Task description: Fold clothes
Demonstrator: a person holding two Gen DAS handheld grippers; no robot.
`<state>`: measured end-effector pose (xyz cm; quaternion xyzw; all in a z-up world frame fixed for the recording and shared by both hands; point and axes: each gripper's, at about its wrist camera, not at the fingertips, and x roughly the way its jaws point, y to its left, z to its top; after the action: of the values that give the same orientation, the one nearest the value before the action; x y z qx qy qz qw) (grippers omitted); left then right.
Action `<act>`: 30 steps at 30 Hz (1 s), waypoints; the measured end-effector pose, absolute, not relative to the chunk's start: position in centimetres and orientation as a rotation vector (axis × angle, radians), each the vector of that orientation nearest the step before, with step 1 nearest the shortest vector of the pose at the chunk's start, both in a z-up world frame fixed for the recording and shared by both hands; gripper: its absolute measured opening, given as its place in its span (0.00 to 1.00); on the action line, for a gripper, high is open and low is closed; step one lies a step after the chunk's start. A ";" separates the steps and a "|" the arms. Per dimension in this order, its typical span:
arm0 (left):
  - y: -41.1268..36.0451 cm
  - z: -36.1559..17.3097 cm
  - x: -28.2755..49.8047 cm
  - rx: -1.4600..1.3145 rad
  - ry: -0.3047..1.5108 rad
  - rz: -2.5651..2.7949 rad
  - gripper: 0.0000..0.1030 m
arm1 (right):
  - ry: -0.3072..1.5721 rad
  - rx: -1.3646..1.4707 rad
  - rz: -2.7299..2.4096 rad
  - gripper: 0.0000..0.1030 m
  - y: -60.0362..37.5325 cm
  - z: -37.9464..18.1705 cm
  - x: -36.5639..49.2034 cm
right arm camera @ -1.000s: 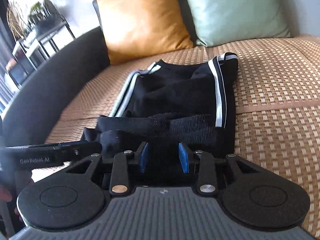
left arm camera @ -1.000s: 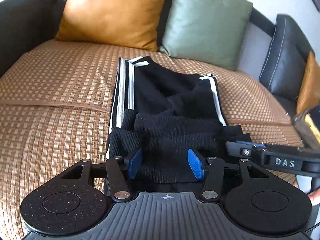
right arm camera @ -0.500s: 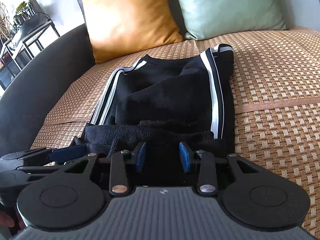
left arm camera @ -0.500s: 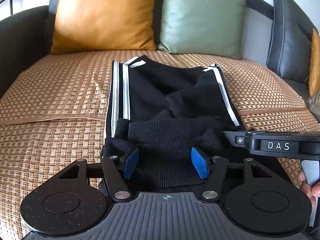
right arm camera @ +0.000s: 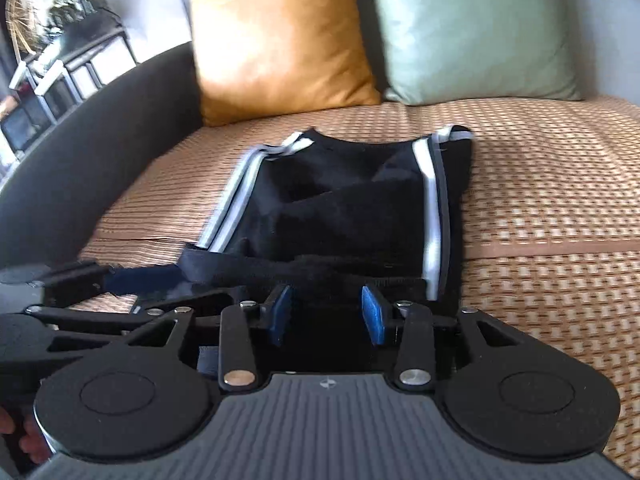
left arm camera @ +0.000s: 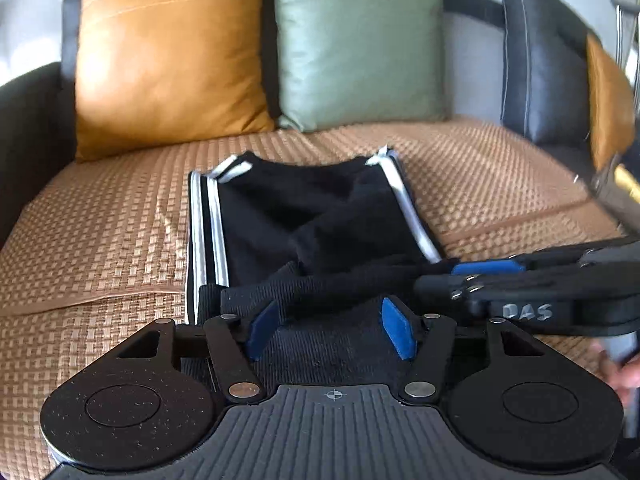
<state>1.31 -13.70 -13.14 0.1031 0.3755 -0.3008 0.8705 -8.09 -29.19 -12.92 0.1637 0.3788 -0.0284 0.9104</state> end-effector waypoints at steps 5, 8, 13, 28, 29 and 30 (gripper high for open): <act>-13.8 -15.3 2.7 0.216 0.823 -0.591 0.71 | 0.822 0.374 -0.058 0.43 -30.0 -14.6 -7.6; -14.2 -16.1 3.0 0.235 0.811 -0.588 0.72 | 0.824 0.397 -0.051 0.44 -30.3 -15.5 -7.3; -14.7 -16.7 3.6 0.224 0.813 -0.579 0.74 | 0.823 0.474 -0.038 0.45 -31.2 -16.5 -7.0; -9.6 -10.7 16.2 0.046 0.761 -0.474 0.77 | 0.734 0.462 -0.114 0.44 -41.0 -10.1 -0.4; -9.9 -11.2 17.2 0.064 0.765 -0.467 0.77 | 0.749 0.454 -0.118 0.39 -41.3 -10.6 0.3; -10.2 -11.6 17.9 0.079 0.772 -0.470 0.77 | 0.762 0.453 -0.117 0.37 -41.7 -11.3 1.1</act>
<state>17.91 -10.21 -11.65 0.0382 0.3730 -0.2272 0.8988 1.06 -41.67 -11.32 0.2190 0.3683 -0.0565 0.9018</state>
